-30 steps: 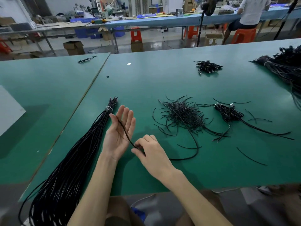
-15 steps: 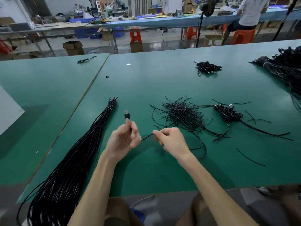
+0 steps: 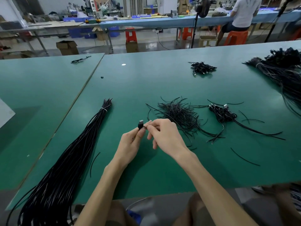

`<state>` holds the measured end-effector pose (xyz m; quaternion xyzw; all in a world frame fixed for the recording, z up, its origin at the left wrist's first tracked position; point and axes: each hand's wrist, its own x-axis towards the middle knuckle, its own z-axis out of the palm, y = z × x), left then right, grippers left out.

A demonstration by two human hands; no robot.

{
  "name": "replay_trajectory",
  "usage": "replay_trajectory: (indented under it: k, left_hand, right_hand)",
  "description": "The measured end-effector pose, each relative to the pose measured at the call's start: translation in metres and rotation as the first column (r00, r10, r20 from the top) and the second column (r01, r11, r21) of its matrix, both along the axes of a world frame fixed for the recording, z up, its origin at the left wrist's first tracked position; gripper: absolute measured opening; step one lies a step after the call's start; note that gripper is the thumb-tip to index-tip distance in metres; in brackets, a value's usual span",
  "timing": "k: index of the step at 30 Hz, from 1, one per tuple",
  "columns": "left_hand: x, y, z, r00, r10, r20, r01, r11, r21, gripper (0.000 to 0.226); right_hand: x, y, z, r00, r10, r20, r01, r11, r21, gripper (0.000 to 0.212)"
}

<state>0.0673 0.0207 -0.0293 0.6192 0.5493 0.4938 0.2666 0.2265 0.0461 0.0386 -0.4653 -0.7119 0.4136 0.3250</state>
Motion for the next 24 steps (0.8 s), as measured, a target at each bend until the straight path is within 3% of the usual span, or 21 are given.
replay_trajectory:
  k: [2,7,10,14,19,21,24]
  left_hand:
    - [-0.004,-0.001,0.003,0.991,-0.027,0.134,0.033,0.999,-0.04,0.038]
    - [-0.009,-0.004,0.006,0.956,-0.04,0.29,0.07,0.993,-0.093,0.044]
    - [-0.011,-0.006,0.006,0.822,-0.138,0.552,0.241,0.963,-0.118,0.049]
    - [-0.01,-0.005,0.013,0.646,-0.202,0.736,0.292,0.956,0.005,0.055]
    - [-0.028,-0.006,0.016,0.352,-0.138,0.926,0.326,0.945,0.017,0.044]
    - [-0.028,-0.007,0.018,0.384,-0.132,0.914,0.327,0.945,-0.001,0.046]
    - [-0.018,-0.009,0.016,0.626,-0.1,0.773,0.258,0.963,-0.084,0.049]
  right_hand:
    - [-0.006,-0.007,-0.002,0.997,0.025,-0.08,-0.03,0.998,-0.052,0.017]
    - [-0.022,-0.022,-0.025,0.96,0.063,-0.274,-0.124,0.969,-0.213,0.014]
    - [-0.025,-0.025,-0.035,0.929,0.076,-0.363,-0.19,0.938,-0.289,0.022]
    - [-0.017,-0.021,-0.043,0.945,0.129,-0.302,-0.223,0.926,-0.304,0.039]
    - [-0.004,-0.009,-0.045,0.965,0.262,-0.011,-0.259,0.944,-0.203,0.038]
    - [-0.002,-0.004,-0.042,0.961,0.274,0.044,-0.26,0.944,-0.205,0.037]
    - [-0.001,0.005,-0.034,0.954,0.234,0.188,-0.2,0.963,-0.182,0.037]
